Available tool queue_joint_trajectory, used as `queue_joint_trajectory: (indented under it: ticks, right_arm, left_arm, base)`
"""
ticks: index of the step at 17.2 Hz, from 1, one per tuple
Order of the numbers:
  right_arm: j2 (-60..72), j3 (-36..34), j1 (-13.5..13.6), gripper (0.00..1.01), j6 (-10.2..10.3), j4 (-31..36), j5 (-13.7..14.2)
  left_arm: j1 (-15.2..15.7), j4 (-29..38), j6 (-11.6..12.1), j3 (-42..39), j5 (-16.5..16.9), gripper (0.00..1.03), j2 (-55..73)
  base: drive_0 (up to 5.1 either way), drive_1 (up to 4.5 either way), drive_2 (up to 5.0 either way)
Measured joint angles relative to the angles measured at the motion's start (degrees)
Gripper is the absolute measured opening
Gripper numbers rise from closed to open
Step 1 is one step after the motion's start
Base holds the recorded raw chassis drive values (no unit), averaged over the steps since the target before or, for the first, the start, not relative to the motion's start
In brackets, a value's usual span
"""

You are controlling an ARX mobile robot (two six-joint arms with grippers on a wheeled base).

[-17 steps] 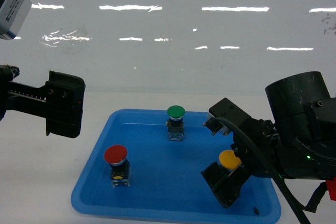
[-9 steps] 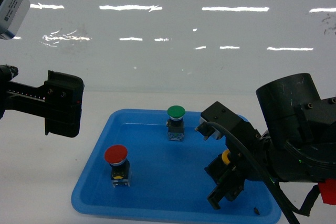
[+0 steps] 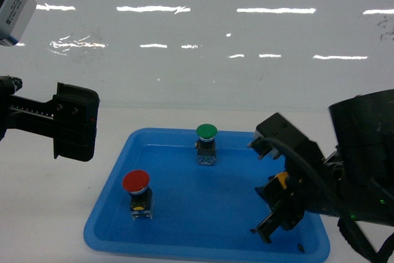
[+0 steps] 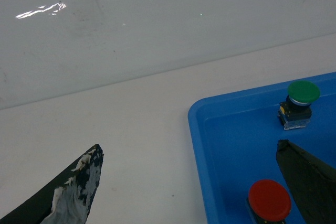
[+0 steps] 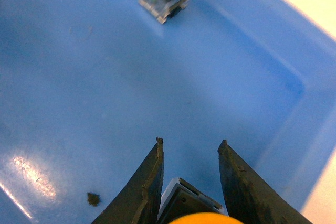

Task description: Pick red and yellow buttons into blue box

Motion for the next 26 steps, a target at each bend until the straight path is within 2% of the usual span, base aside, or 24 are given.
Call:
queue_joint_trajectory:
  ticks: [4, 6, 10, 11, 12, 17, 19, 21, 24, 26]
  right_arm:
    - [-10.6, -5.0, -2.6, 0.29, 4.0, 5.5, 0.0]
    - [-16.1, -9.6, -4.3, 0.29, 6.6, 7.0, 1.2]
    - [-25.5, -18.5, -9.1, 0.29, 10.2, 9.1, 5.2]
    - [-27.4, -20.5, -9.4, 0.29, 10.9, 9.8, 6.2]
    - [-28.5, -21.4, -9.3, 0.29, 11.4, 9.6, 6.4]
    - [-34.1, -26.1, -9.4, 0.29, 14.3, 11.1, 10.7]
    - [-36.1, -27.7, -9.5, 0.29, 14.6, 12.2, 11.9]
    - [-40.2, -32.0, -10.0, 0.29, 15.5, 13.6, 16.8]
    - [-41.4, -32.3, -9.9, 0.29, 15.3, 13.4, 16.7]
    - [-41.4, -32.3, -9.9, 0.29, 15.3, 13.4, 16.7]
  left_arm:
    - [0.0, 0.0, 0.0, 0.0, 0.0, 0.98, 0.0]
    - [0.0, 0.0, 0.0, 0.0, 0.0, 0.98, 0.0]
    - [0.0, 0.0, 0.0, 0.0, 0.0, 0.98, 0.0]
    - [0.0, 0.0, 0.0, 0.0, 0.0, 0.98, 0.0]
    - [0.0, 0.0, 0.0, 0.0, 0.0, 0.98, 0.0]
    - [0.0, 0.0, 0.0, 0.0, 0.0, 0.98, 0.0]
    - [0.0, 0.0, 0.0, 0.0, 0.0, 0.98, 0.0]
    - [0.0, 0.0, 0.0, 0.0, 0.0, 0.98, 0.0]
    - [0.0, -0.2, 0.1, 0.0, -0.1, 0.98, 0.0]
    - [-1.2, -2.6, 0.5, 0.4, -0.3, 0.98, 0.6]
  base:
    - [0.0, 0.00, 0.0]
    - [0.0, 0.00, 0.0]
    - [0.0, 0.00, 0.0]
    - [0.0, 0.00, 0.0]
    - [0.0, 0.00, 0.0]
    - [0.0, 0.00, 0.0]
    - [0.0, 0.00, 0.0]
    - [0.0, 0.00, 0.0]
    - [0.0, 0.00, 0.0]
    - [0.0, 0.00, 0.0]
